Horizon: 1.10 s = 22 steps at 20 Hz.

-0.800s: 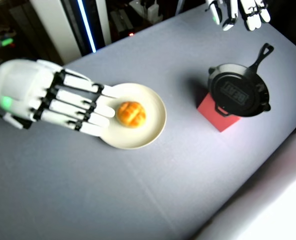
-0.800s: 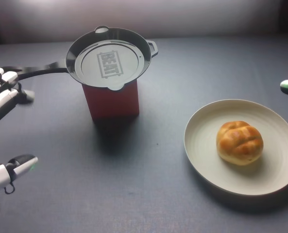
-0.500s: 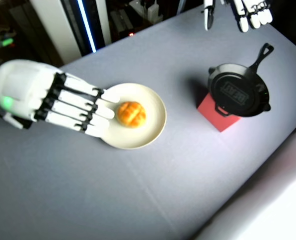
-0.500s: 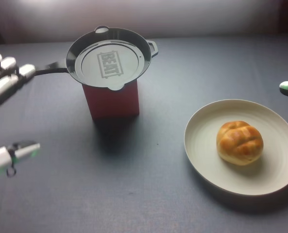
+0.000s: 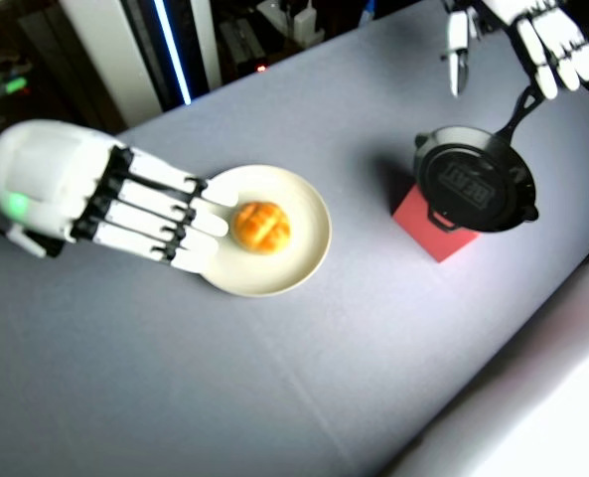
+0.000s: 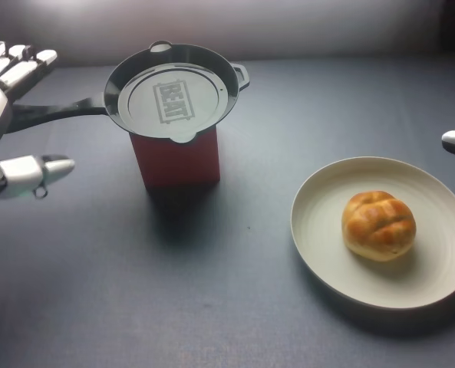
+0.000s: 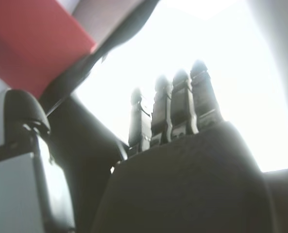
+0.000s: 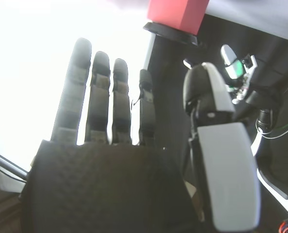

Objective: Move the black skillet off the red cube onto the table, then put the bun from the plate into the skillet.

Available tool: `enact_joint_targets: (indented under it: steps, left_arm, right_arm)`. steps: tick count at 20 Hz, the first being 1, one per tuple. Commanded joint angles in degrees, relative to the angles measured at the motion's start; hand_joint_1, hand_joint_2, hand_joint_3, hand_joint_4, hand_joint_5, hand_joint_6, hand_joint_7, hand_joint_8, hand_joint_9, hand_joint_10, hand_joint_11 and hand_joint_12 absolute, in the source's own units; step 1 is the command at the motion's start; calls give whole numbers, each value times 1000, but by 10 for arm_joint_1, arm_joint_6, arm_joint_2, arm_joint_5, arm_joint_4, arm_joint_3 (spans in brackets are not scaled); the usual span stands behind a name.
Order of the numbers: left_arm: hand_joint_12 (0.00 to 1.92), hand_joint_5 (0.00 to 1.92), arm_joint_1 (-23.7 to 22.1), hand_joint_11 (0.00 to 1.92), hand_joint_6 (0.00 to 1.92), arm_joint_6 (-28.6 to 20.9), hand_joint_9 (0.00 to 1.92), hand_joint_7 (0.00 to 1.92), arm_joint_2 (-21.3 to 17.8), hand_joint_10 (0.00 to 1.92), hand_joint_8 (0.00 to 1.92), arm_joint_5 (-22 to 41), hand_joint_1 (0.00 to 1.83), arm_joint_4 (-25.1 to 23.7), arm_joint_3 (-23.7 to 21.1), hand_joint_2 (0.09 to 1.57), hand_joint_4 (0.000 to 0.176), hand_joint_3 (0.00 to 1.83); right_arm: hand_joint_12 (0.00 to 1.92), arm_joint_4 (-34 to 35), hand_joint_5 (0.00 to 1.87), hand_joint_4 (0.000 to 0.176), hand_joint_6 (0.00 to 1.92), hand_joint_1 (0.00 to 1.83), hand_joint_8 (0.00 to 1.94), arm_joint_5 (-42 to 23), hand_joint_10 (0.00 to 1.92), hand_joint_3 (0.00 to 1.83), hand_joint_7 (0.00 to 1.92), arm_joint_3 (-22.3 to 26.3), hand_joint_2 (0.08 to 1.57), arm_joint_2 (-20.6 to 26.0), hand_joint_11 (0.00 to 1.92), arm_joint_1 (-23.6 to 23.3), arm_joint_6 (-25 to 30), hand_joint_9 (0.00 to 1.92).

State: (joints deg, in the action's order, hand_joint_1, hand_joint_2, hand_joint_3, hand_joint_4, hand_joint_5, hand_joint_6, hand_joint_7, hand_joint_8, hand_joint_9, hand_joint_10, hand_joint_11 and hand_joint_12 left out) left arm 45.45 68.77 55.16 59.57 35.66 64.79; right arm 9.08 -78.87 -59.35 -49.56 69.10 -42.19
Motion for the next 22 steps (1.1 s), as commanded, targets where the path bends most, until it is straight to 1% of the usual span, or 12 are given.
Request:
enact_joint_targets:
  steps: [1,2,5,7,8,9,10,11,13,14,16,22]
  left_arm:
    - [22,177,-15,40,4,5,82,144,7,19,10,23,755,-6,14,996,149,0]
    - [44,196,-26,50,1,13,107,166,15,9,2,4,778,0,26,993,149,0]
    - [537,341,-69,0,8,24,238,298,49,11,10,-72,896,3,76,974,149,0]
    - [865,587,-92,0,20,40,432,562,61,26,16,-102,895,3,92,1017,36,2]
    - [1212,873,-97,46,825,42,713,907,64,148,143,-107,1002,5,96,1100,88,11]
    - [1734,907,-102,540,1075,42,842,943,68,1110,945,-113,1031,6,101,1131,69,6]
    - [1884,796,-103,962,1556,42,999,934,69,1758,1643,-113,1026,5,101,1107,50,0]
    - [1914,761,-105,1194,1848,42,1134,982,70,1888,1865,-112,1042,5,102,1130,56,6]
    - [1921,863,-109,1358,1918,42,1265,1084,72,1920,1919,-111,1146,2,103,1197,162,5]
    - [1921,1016,-110,1521,1920,42,1456,1238,73,1921,1921,-110,1290,1,103,1220,173,4]
    - [1921,1149,-112,1673,1921,42,1632,1423,73,1921,1921,-108,1409,-1,102,1270,171,8]
    - [1921,1134,-110,1622,1921,28,1579,1387,63,1921,1921,-68,1473,-25,80,1261,160,0]
  right_arm:
    - [88,7,366,53,3,814,3,-67,5,5,371,-4,1265,0,451,-5,3,398]
    - [83,7,365,53,2,815,1,-66,2,6,369,-4,1269,-1,441,-5,3,391]
    - [96,4,366,42,2,791,4,-60,7,3,382,-6,1268,-5,480,-5,3,408]
    - [103,3,356,44,2,772,5,-60,10,3,385,-7,1274,-5,501,-5,3,422]
    - [107,3,362,40,4,771,8,-60,12,3,393,-7,1275,-5,510,-5,3,429]
    - [111,2,365,33,5,774,10,-59,13,5,400,-7,1279,-6,520,-5,3,434]
    - [110,2,357,36,1,757,5,-59,8,7,393,-7,1286,-6,512,-5,3,427]
    - [111,2,366,34,4,779,6,-59,6,3,401,-7,1284,-7,508,-5,3,426]
    - [113,1,369,32,3,762,5,-59,4,4,406,-7,1289,-8,506,-5,3,428]
    - [119,0,377,23,4,770,6,-58,6,3,414,-7,1290,-8,513,-5,3,437]
    - [117,0,379,25,4,772,2,-58,3,4,408,-7,1294,-8,507,-5,3,428]
    - [148,-2,383,35,3,685,3,-57,7,4,411,-8,1315,-9,539,-5,3,452]
